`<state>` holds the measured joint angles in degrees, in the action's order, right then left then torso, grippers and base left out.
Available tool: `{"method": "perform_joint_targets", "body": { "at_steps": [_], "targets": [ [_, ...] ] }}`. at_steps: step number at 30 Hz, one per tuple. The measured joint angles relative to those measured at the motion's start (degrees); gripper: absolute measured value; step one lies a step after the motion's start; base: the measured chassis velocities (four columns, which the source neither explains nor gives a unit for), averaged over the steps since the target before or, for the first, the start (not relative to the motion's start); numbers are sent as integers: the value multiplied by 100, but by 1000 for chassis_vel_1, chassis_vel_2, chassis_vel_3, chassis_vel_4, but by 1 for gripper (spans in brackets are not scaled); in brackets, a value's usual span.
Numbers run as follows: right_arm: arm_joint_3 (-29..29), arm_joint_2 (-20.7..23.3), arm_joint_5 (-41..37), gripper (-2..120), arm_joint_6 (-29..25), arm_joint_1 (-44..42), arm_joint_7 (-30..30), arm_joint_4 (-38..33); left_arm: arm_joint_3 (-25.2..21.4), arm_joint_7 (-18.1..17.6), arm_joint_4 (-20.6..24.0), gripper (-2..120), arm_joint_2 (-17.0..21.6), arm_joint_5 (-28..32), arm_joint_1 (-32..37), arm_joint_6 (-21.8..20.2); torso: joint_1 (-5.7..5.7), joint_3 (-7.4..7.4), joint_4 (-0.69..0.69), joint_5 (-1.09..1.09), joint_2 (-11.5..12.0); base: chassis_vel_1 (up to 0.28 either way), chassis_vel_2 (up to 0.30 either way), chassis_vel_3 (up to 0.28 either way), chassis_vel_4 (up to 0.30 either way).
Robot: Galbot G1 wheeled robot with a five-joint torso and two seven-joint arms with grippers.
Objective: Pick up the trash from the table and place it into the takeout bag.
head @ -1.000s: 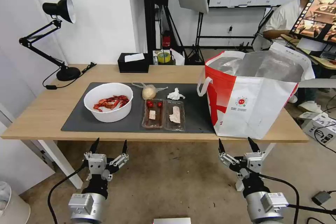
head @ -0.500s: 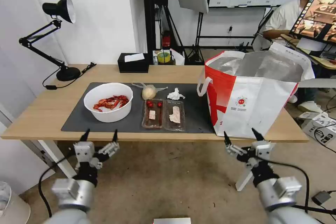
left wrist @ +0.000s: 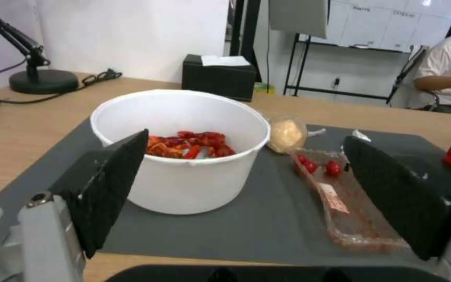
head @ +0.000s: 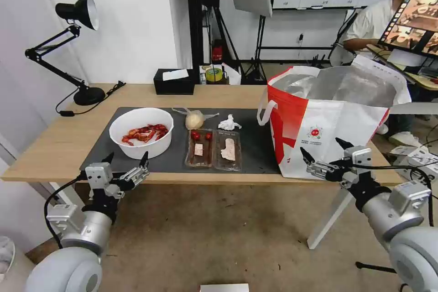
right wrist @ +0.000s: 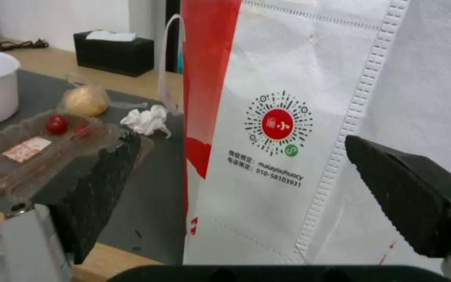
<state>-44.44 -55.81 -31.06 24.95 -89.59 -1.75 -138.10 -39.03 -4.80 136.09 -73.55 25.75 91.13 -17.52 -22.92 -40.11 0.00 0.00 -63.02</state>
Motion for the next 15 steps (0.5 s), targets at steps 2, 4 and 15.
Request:
{"method": "perform_joint_targets", "body": {
  "at_steps": [2, 4, 15],
  "targets": [
    [13, -4, -63, 100, 9, 3, 0, 2, 0, 1, 0, 100, -1, -10, 2, 9, 0, 0, 0, 0, 0, 0, 0, 0, 0],
    [227, -209, -441, 100, -19, 6, 0, 151, -2, 2, 0, 100, -9, -32, 15, 27, 0, 0, 0, -5, 0, 0, 0, 0, 0],
    [701, -661, -661, 100, -802, -16, 155, 642, 33, 9, -75, 100, -58, -73, 63, 124, 0, 0, 0, 0, 0, 0, 0, 0, 0]
  ]
}}
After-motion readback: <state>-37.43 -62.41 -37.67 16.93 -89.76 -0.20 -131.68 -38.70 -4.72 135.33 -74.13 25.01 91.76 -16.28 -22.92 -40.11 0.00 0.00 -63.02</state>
